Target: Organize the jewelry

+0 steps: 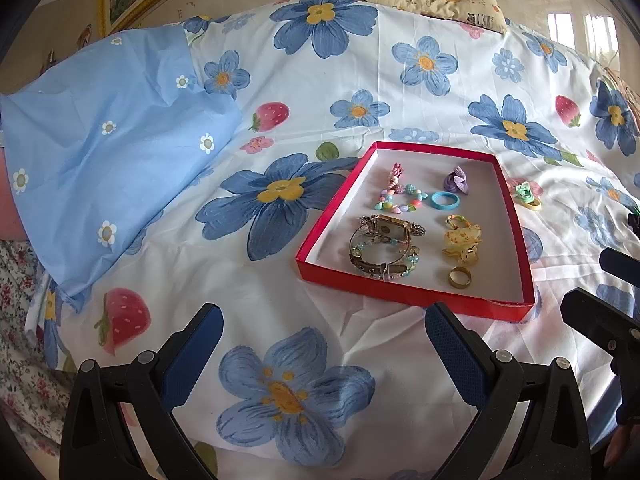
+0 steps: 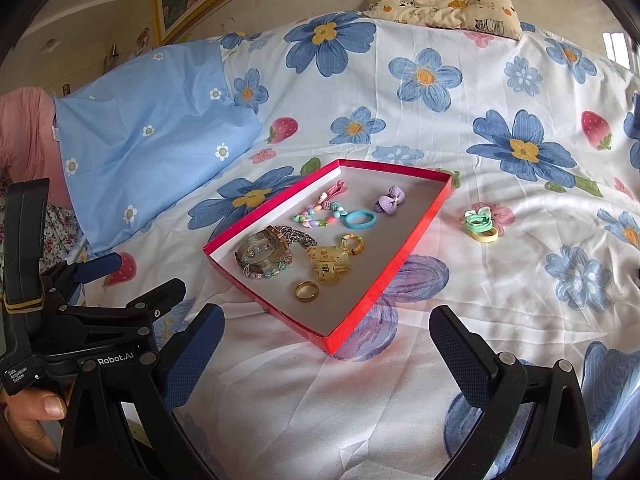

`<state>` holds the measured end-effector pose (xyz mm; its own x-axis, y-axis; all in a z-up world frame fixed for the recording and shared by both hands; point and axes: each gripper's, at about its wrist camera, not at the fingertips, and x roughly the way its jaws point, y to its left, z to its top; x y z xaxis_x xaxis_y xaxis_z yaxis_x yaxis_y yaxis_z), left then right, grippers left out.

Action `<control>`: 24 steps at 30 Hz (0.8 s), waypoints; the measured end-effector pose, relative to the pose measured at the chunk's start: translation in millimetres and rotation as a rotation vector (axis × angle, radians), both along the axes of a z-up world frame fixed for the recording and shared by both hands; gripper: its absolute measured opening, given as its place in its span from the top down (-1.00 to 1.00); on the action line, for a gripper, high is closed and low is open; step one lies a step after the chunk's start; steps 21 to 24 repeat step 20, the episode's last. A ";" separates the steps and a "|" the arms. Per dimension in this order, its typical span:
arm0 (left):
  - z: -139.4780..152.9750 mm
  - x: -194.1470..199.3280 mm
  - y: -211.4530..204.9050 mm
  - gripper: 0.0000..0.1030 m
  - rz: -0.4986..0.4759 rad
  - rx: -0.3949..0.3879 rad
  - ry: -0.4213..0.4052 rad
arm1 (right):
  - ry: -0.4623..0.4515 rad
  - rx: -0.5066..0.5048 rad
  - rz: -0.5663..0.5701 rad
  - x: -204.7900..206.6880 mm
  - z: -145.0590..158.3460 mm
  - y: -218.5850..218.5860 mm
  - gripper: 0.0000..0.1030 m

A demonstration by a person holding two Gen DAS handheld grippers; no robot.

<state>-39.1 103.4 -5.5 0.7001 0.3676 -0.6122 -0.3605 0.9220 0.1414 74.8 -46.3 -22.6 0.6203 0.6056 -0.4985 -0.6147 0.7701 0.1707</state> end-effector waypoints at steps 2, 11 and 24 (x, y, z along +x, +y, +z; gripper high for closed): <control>-0.6 1.6 -0.1 -0.99 -0.002 0.000 0.002 | 0.002 0.000 -0.001 1.2 -0.7 -0.5 -1.00; -1.4 4.5 0.1 -0.99 -0.005 -0.006 0.005 | 0.007 0.004 -0.003 3.5 -1.1 -1.6 -1.00; -3.5 13.5 -1.5 -0.99 -0.013 -0.020 0.014 | 0.029 0.007 -0.006 10.4 -3.5 -2.3 -1.00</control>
